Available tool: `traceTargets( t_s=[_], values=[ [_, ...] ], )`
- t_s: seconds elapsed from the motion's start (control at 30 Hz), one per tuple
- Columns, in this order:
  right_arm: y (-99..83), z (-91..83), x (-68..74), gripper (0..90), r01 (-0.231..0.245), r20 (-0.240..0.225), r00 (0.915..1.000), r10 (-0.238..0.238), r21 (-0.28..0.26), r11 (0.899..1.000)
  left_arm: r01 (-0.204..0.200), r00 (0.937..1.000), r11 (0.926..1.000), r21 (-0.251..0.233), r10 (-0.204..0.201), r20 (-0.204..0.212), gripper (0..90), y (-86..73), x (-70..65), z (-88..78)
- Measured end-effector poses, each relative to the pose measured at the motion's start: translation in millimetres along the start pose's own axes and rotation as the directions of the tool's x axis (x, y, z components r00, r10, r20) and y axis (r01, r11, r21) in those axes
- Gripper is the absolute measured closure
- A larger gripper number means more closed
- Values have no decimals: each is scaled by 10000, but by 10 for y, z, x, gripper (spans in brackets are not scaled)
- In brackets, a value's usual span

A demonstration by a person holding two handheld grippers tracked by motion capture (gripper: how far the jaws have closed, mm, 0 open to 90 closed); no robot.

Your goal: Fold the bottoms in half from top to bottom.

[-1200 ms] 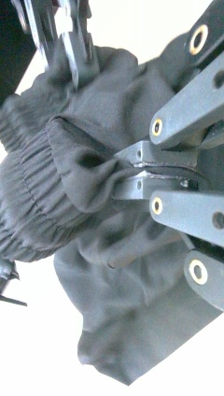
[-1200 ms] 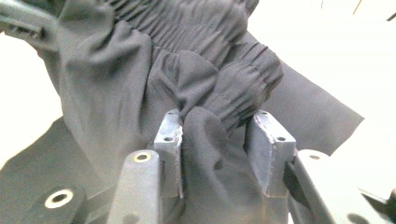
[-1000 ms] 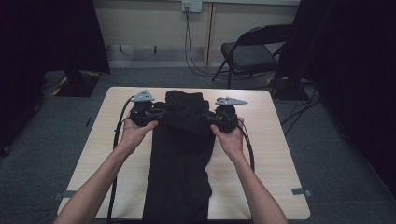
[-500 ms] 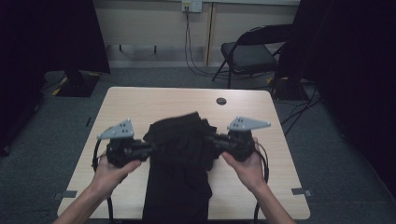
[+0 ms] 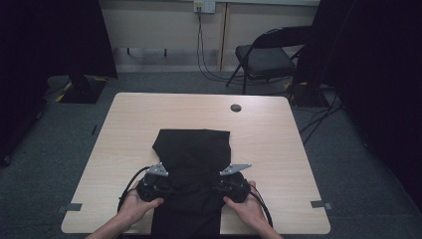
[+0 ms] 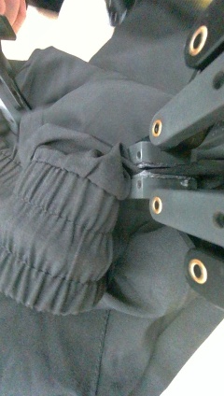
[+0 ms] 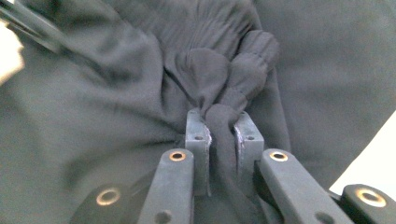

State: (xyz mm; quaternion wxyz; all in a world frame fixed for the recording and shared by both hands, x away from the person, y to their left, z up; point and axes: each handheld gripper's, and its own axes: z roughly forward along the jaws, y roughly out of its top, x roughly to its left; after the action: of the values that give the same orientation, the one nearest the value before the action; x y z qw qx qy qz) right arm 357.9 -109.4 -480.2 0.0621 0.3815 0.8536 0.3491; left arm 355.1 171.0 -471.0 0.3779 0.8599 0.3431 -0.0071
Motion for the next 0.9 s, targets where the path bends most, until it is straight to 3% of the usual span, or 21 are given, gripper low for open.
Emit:
traceTargets(
  t_s=[0.07,0.13,0.23,0.3,0.4,0.53,0.67,0.8,0.9],
  values=[
    [78,71,-145,799,-417,-71,9991,416,-191,9989,-94,9995,10000,32,95,-289,875,64,62,80],
    [186,129,-219,799,-185,535,9984,195,-186,9997,-120,9979,9999,-99,113,-632,874,175,156,150],
    [319,222,-368,797,-303,960,9948,337,-368,9989,-385,9927,9986,-362,341,-1154,873,309,291,249],
    [380,267,-474,796,-521,957,9938,569,-520,9973,-112,9920,9983,-571,39,-1261,872,393,403,298],
    [499,343,-614,793,-647,1320,9885,731,-670,9957,22,9906,9955,-951,-151,-1358,870,473,549,389],
    [606,403,-767,788,-841,1532,9836,957,-805,9932,425,9888,9895,-1382,-615,-1361,866,545,666,453],
    [600,370,-802,752,-1003,1301,9851,1121,-943,9905,135,9902,9934,-1142,-292,-1369,858,557,621,391],
    [560,264,-778,601,-874,844,9918,964,-1047,9907,13,9926,9934,-1147,-152,-1202,793,571,618,239],
    [561,152,-758,504,-843,620,9938,925,-1241,9887,144,9938,9854,-1694,-328,-1062,690,589,642,101]
  ],
)
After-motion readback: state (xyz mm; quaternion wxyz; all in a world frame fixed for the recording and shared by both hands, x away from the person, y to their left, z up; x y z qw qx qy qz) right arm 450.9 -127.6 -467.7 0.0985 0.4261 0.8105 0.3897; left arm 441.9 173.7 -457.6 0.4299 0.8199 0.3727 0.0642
